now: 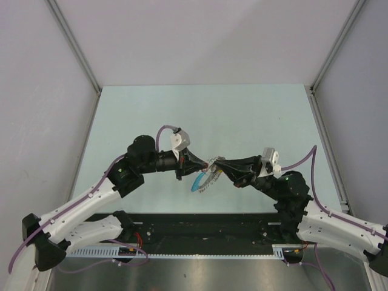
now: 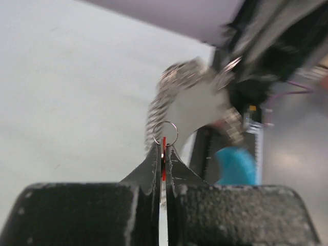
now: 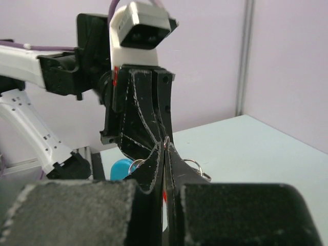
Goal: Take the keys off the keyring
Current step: Remove the key from the keyring, then place the key at the center of the board, then place the keyring at the center of the board.
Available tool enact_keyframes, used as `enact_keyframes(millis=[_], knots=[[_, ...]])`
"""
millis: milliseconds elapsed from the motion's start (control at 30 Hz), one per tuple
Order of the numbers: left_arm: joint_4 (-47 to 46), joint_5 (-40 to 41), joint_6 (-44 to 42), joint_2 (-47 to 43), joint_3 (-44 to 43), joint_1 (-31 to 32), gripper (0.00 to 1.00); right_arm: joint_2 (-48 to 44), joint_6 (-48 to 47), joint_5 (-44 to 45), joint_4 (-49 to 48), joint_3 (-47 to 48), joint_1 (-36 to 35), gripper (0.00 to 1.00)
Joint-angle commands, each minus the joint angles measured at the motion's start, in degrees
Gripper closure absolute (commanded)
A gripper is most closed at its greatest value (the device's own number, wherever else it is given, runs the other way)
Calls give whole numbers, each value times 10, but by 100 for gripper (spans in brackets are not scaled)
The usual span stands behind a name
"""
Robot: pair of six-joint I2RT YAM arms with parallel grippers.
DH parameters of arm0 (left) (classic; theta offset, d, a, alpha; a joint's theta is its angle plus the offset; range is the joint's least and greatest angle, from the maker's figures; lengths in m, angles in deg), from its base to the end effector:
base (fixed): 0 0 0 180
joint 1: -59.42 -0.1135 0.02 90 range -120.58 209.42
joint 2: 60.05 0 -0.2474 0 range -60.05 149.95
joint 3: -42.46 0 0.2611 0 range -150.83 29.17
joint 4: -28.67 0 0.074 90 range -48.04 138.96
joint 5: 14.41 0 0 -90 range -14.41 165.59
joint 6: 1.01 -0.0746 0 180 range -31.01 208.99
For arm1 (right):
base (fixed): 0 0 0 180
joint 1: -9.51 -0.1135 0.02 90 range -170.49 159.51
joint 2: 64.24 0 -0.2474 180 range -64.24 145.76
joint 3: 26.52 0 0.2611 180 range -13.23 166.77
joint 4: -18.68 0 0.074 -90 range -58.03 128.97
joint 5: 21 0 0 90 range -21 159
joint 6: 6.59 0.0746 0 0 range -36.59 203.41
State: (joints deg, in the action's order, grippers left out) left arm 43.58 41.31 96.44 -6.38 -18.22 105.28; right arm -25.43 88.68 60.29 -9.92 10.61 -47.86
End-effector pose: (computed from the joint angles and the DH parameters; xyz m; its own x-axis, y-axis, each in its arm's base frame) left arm 0.1557 -0.2208 0.3260 -0.2222 0.0751 -0.9721 0.9608 0.1864 -0.2052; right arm 0.1091 0.1913 0.3278 0.1599 0.4182 -0.8942 -0.9239 0.3825 0.0136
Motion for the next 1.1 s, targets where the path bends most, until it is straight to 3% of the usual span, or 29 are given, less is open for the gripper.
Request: enact_keyframes(millis=[0, 67, 167, 333, 467, 567, 633, 667, 733, 767, 833, 867, 933, 967, 1067], knots=[[93, 250, -27, -13, -12, -5, 100, -33, -32, 138, 19, 9, 8, 100], [99, 325, 3, -9, 2, -37, 100, -29, -50, 163, 59, 9, 27, 100], [98, 361, 51, 21, 8, -102, 100, -20, -40, 211, 108, 9, 52, 100], [92, 310, 100, 144, 3, -197, 100, 57, 9, 260, 151, 9, 123, 100], [84, 251, 127, 244, -1, -262, 100, 126, 50, 203, 168, 18, 218, 100], [104, 253, 124, 282, -23, -272, 99, 176, 75, 186, 181, 22, 282, 100], [110, 251, 119, 305, -36, -273, 91, 198, 86, 181, 183, 25, 319, 100], [121, 260, 120, 311, -38, -273, 87, 211, 91, 181, 189, 31, 327, 95], [133, 274, 122, 320, -47, -273, 68, 222, 104, 173, 213, 40, 355, 83], [141, 282, 121, 319, -50, -274, 51, 224, 104, 171, 232, 66, 360, 63], [146, 293, 112, 299, -56, -273, 42, 217, 103, 182, 304, 99, 359, 33], [152, 301, 106, 287, -60, -273, 36, 203, 111, 185, 329, 130, 358, 1], [157, 306, 89, 248, -77, -273, 22, 189, 131, 178, 416, 172, 360, 0], [159, 300, 82, 232, -83, -272, 0, 182, 146, 172, 461, 212, 359, 0], [123, 230, 57, 156, -79, -268, 0, 147, 173, 162, 541, 239, 350, 0]])
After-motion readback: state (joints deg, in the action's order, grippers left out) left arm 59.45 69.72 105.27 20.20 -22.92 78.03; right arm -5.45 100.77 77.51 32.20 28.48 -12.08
